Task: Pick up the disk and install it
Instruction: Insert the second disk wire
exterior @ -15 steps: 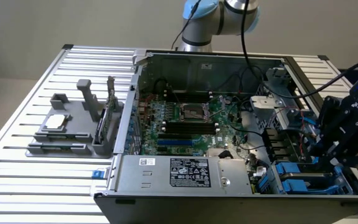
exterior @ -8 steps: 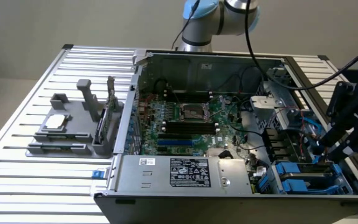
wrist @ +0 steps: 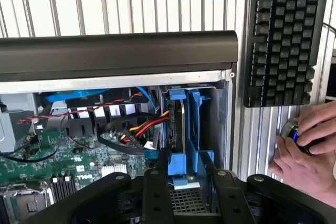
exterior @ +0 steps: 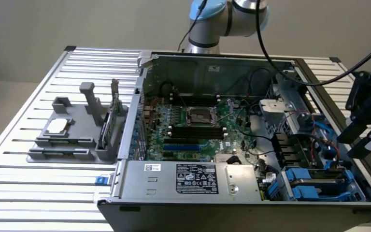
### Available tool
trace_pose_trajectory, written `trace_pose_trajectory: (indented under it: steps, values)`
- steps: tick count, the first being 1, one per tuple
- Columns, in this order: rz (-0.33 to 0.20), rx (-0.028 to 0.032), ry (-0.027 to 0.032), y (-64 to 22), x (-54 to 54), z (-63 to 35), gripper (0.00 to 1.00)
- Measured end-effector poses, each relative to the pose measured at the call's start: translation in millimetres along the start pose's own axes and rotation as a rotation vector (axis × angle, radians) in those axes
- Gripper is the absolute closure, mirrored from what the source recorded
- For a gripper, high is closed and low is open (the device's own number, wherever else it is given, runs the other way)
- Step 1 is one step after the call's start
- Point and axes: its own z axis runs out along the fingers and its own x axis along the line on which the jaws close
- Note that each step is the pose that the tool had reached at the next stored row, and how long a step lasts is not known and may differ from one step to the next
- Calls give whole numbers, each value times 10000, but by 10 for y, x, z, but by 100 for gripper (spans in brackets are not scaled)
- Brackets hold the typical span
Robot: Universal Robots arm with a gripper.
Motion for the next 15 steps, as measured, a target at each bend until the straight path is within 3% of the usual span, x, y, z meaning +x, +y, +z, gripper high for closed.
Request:
trace_pose_trajectory:
  steps: [3,8,15]
  values:
    - [1,0,-3,-83,0,24,64]
    - [1,0,-3,-141,71,100,64]
    - [-11,-2,-2,-150,141,187,64]
